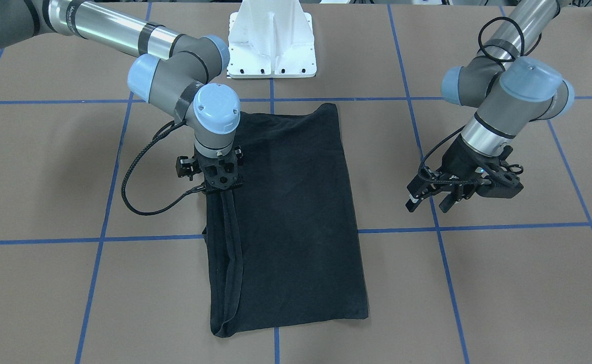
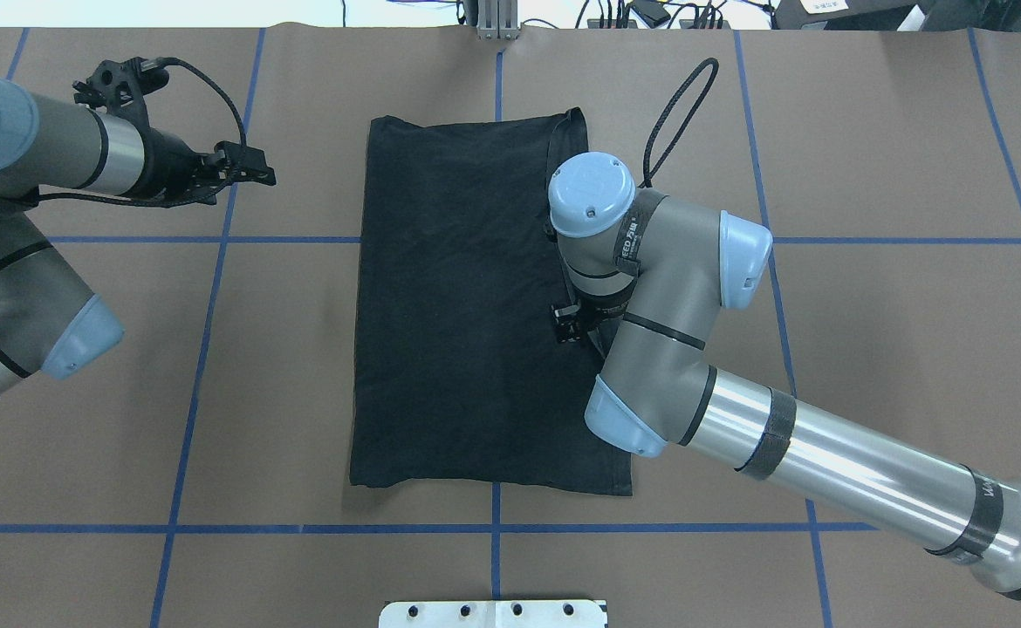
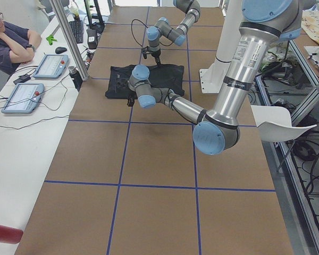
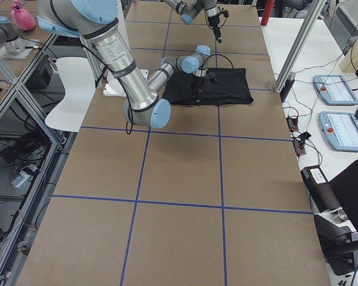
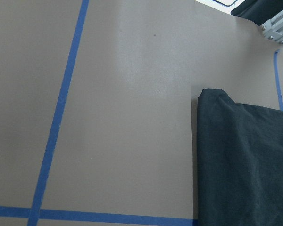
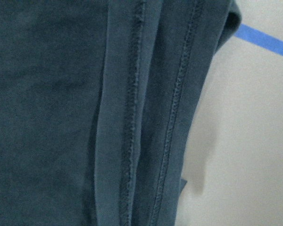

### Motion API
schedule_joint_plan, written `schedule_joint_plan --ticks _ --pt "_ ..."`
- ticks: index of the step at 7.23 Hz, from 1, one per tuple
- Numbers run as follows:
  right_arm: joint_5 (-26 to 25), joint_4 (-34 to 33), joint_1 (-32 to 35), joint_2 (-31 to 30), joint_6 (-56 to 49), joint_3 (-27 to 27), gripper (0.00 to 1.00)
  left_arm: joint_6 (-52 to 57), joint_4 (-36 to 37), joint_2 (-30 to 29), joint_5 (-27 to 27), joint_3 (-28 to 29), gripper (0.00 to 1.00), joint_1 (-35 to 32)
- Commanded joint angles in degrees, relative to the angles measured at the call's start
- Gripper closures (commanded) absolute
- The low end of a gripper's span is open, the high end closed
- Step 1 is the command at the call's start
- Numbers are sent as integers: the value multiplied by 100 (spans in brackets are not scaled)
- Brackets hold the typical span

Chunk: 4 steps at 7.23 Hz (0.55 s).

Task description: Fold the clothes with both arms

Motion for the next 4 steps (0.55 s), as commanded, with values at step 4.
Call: schedule_joint_plan --ticks 4 --pt "192 24 490 -390 -596 -2 1 -21 9 -77 0 -9 0 6"
